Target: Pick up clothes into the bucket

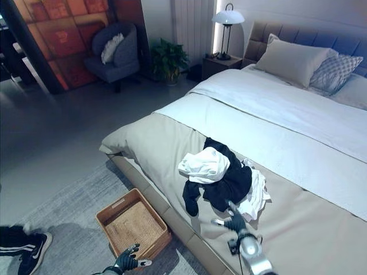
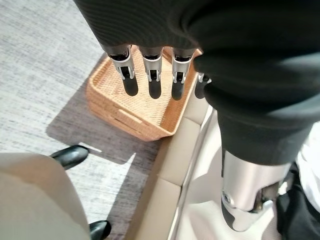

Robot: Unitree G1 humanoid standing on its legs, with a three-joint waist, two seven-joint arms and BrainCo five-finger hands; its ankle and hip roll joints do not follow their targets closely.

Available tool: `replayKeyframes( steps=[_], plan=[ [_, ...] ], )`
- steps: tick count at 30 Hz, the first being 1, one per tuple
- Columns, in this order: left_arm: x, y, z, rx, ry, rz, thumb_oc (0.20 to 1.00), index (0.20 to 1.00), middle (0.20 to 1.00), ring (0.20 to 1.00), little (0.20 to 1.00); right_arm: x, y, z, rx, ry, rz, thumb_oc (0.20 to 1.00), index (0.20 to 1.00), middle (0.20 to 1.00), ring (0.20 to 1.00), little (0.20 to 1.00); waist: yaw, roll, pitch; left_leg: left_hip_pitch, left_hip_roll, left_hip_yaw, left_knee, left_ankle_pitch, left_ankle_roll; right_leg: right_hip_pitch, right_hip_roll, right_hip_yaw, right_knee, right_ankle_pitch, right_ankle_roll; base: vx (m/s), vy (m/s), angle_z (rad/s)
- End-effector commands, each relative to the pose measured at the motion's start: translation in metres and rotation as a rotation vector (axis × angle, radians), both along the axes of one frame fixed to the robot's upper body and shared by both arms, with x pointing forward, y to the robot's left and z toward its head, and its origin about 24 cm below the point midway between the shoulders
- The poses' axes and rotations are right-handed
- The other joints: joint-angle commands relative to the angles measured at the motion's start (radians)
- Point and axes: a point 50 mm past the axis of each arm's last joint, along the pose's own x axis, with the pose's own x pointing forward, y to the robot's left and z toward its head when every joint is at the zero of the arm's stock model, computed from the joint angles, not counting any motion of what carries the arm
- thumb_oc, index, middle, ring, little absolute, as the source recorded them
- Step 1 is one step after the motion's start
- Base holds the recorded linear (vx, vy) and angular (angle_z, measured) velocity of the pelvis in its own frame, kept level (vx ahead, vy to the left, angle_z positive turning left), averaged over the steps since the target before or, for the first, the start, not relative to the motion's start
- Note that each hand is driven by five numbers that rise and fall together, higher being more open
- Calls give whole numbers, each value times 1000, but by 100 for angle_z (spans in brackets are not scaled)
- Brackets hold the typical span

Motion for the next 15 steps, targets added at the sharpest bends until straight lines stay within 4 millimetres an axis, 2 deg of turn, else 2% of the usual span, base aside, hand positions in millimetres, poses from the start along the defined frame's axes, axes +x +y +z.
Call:
replayKeyframes(
  steps=[1, 2, 3, 4, 11, 14, 15],
  plan=[
    [5, -7, 0, -2, -14, -10, 1000, 1000, 1000, 1000, 1000, 42, 14, 52, -12, -268, 86, 1000, 1000, 1000, 1000, 1000, 6, -51, 60, -35, -36, -29, 67, -67, 22, -50, -95, -27, 93, -3, 83, -27, 16, 5],
    [7, -7, 0, 0, -21, -12, 1000, 1000, 1000, 1000, 1000, 47, 14, 61, -31, -310, 91, 1000, 1000, 1000, 1000, 1000, 9, -51, 65, -44, -37, -33, 69, -65, 23, -57, -96, -30, 98, -4, 82, -62, 20, 4],
    [13, -7, 3, 8, -47, -9, 1000, 1000, 1000, 1000, 1000, 62, 18, 91, -66, -448, 107, 1000, 1000, 1000, 1000, 1000, 15, -50, 86, -67, -39, -41, 74, -60, 24, -81, -100, -34, 112, -5, 82, -63, 20, 4],
    [13, -7, 3, 8, -48, -9, 1000, 1000, 1000, 1000, 1000, 63, 18, 91, -67, -449, 107, 1000, 1000, 1000, 1000, 1000, 15, -50, 85, -69, -40, -41, 75, -60, 24, -83, -100, -34, 113, -5, 82, -86, 25, 4],
    [54, -12, 21, 35, -211, 4, 1000, 1000, 1000, 1000, 1000, 107, 20, 185, -373, -887, 36, 1000, 1000, 1000, 1000, 1000, 46, -38, 181, -192, -58, -74, 140, -53, 36, -204, -125, -46, 201, -15, 79, -92, 22, 14],
    [73, -17, 31, 23, -291, 7, 1000, 1000, 1000, 1000, 1000, 124, 19, 216, -533, -992, 23, 1000, 1000, 1000, 1000, 1000, 61, -27, 233, -268, -73, -86, 207, -61, 41, -276, -142, -36, 267, -25, 69, -132, 51, 4],
    [82, -18, 37, 22, -329, 8, 1000, 1000, 1000, 1000, 1000, 132, 15, 232, -627, -1031, 7, 1000, 1000, 1000, 1000, 1000, 68, -23, 253, -301, -78, -92, 235, -64, 42, -305, -148, -33, 291, -30, 66, -159, 47, 3]
  ],
)
